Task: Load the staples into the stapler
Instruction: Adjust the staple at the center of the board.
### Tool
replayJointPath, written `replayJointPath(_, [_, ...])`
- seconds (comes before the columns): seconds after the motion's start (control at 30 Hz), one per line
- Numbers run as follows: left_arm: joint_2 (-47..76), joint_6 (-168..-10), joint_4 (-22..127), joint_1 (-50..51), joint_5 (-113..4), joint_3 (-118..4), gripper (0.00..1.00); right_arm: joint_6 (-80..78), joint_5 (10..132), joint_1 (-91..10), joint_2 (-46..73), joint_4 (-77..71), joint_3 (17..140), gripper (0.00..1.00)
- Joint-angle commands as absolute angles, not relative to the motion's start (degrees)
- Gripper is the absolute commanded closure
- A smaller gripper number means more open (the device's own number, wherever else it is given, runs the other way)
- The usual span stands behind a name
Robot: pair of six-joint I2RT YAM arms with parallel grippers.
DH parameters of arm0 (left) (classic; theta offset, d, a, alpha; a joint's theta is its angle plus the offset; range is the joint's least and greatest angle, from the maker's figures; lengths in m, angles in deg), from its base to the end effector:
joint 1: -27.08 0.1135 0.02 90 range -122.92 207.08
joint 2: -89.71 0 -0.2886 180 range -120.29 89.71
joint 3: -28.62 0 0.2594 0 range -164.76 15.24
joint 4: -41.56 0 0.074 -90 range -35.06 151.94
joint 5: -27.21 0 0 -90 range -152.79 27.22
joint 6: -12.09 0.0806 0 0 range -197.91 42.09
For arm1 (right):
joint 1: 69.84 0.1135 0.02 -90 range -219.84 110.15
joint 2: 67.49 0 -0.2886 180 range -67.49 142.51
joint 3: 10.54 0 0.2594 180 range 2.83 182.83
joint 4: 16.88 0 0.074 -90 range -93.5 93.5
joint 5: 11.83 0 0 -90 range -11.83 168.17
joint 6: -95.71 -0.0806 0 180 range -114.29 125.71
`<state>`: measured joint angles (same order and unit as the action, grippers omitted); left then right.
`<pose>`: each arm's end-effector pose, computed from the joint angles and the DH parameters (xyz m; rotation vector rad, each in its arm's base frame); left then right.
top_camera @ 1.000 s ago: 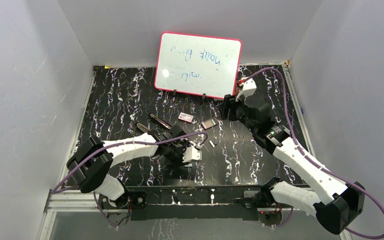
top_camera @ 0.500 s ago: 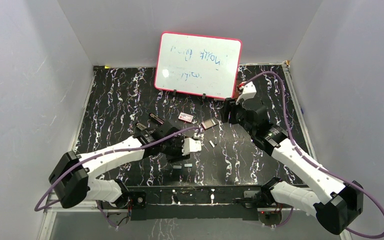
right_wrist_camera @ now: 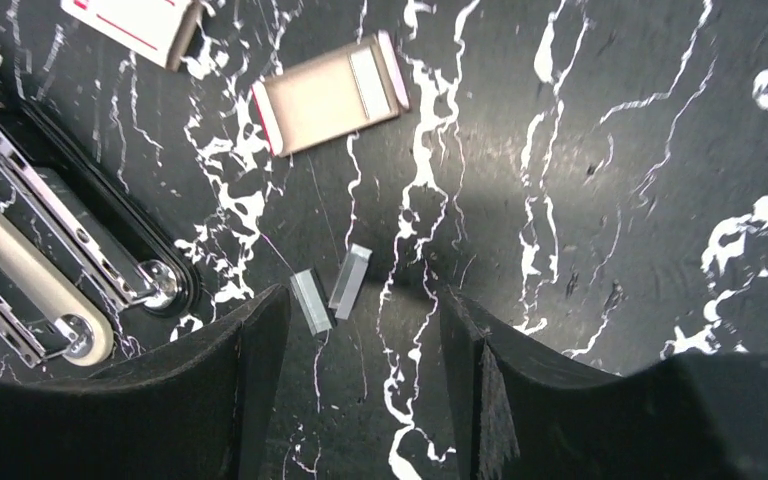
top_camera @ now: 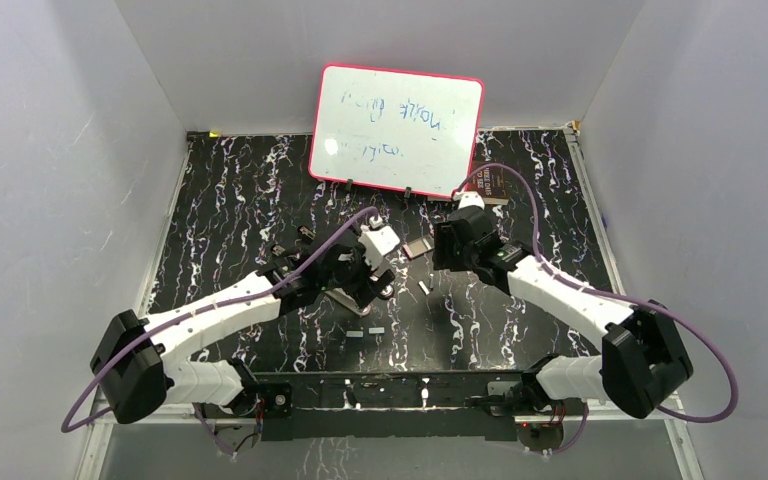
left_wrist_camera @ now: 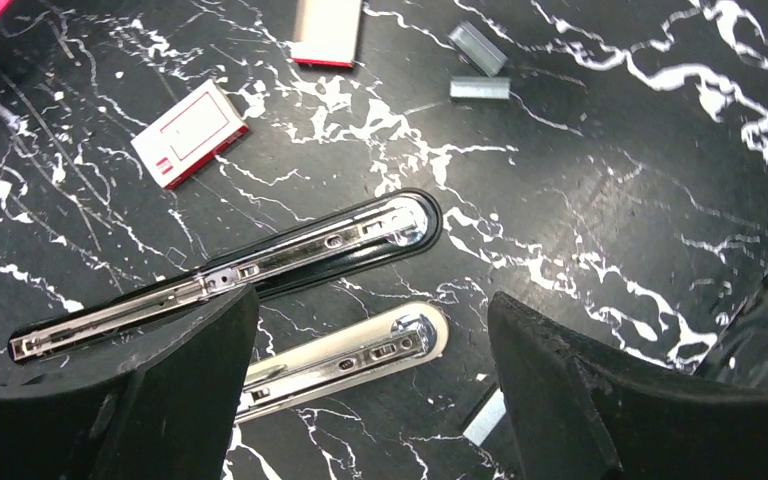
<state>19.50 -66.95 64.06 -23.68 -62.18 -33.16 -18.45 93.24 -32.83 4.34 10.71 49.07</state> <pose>0.1964 -0.2418 0.2676 1.1031 1.8335 -0.4234 0.2523 0.1639 0.2356 -0.1132 2.2493 0.2797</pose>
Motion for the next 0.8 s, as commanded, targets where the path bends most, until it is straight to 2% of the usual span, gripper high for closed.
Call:
replayJointPath(0.0, [18.8,-73.1,65.3,-23.6,-67.4,-36.7,0.16,-25.8,91.5,-32.8,6.2,11.7,49.4,0.36])
replayJointPath(0.23, [20.2,-73.1,64.2,-23.6,-67.7,-34.2,0.16,-41.7,88.3,-32.9,10.7,4.2,43.4,0.39])
replayJointPath(0.4, [20.1,-73.2,64.2,-23.5,-67.5,-33.4,0.16,-42.8,85.6,-33.4,13.0,2.1,41.9,0.42])
replayJointPath(0.63, [19.2,-72.7,64.3,-23.6,-67.4,-34.1,0.16,-44.9,84.2,-33.9,14.9,-0.5,40.3,0.54])
replayJointPath(0.77, [19.2,-72.8,64.2,-23.6,-67.4,-34.1,0.16,-44.9,84.1,-34.0,15.6,-0.9,40.1,0.56])
